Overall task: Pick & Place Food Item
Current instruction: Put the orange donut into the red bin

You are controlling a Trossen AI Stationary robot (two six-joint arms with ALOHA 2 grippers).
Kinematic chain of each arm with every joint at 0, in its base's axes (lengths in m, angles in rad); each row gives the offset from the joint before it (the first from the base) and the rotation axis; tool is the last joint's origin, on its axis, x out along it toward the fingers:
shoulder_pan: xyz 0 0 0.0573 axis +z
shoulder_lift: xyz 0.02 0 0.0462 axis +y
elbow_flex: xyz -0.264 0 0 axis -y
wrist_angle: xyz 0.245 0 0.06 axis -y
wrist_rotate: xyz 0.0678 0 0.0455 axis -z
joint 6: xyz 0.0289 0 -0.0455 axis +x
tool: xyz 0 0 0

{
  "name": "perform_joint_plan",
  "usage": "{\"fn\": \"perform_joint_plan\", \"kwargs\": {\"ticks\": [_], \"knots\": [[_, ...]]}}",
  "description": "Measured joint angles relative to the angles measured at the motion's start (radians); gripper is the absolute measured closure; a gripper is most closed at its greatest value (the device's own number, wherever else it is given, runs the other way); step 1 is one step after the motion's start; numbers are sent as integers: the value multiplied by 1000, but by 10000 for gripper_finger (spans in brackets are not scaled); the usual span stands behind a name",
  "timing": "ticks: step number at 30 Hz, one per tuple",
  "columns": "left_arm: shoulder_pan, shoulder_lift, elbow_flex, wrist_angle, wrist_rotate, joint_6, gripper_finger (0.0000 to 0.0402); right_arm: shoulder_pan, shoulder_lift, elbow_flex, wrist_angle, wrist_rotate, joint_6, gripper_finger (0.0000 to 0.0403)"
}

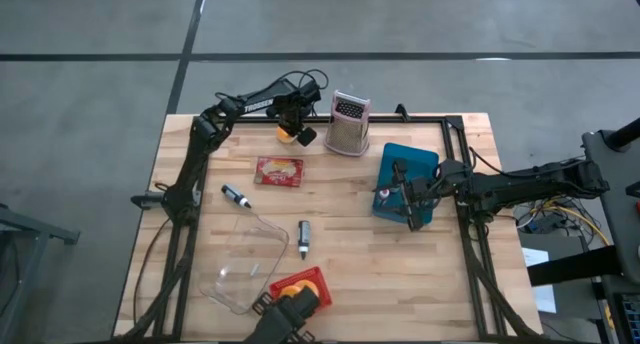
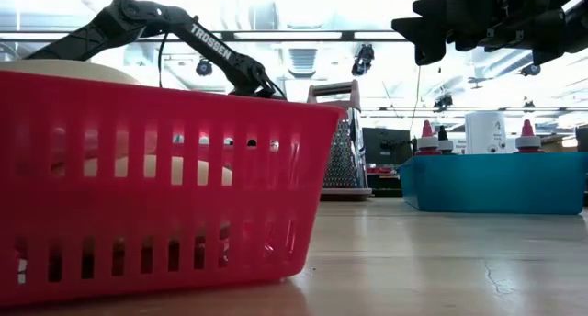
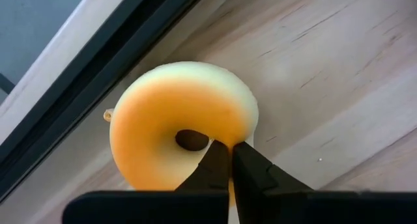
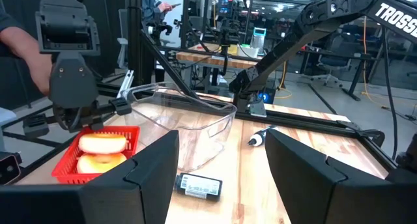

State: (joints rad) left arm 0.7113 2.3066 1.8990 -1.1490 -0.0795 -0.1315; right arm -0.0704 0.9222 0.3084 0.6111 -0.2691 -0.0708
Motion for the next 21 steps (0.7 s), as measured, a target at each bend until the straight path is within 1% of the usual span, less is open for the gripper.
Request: {"fn": "perform_joint_plan", "kwargs": {"ticks": [6,11,21], "knots": [[-1,-7,0,-3,-16,5,401,0,0,0,0,0,0,179],[-1,-36,0,-3,-19,9,401,0,0,0,-1,0,0,179],[-20,-149,-1,36,-27,47,401,0,1,0,-3,0,0,179]]}}
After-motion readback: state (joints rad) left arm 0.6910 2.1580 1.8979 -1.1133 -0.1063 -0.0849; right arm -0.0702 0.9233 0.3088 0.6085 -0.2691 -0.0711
